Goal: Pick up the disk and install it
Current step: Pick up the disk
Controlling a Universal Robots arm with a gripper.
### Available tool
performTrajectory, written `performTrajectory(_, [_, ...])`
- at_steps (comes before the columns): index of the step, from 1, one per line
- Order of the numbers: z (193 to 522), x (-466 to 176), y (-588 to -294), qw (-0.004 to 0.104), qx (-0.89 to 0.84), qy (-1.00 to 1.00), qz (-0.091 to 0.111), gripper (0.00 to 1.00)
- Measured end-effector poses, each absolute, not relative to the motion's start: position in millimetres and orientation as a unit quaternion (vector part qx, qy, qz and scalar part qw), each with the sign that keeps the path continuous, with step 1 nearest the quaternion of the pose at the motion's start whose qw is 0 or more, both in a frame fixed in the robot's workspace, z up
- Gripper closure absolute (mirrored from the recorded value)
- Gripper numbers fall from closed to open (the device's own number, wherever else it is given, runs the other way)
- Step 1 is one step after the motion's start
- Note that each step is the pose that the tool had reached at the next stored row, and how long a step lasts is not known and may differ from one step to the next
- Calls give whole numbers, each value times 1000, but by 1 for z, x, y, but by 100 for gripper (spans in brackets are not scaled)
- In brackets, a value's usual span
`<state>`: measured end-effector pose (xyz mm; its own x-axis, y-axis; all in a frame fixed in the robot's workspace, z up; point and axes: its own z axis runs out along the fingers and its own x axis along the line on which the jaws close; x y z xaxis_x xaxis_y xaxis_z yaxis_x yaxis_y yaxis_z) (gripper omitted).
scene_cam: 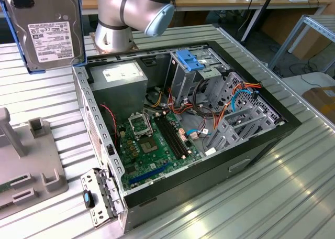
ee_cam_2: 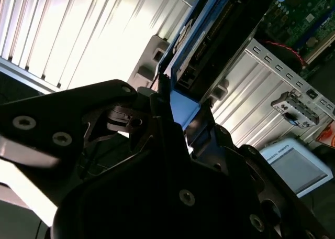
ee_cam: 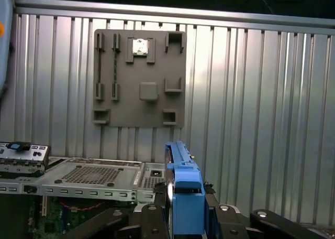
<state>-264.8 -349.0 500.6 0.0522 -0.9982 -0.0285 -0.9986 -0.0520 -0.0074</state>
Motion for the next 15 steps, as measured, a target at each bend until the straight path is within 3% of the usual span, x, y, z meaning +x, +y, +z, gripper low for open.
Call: performTrajectory(15, [501, -218, -349, 12, -725, 688, 8, 64])
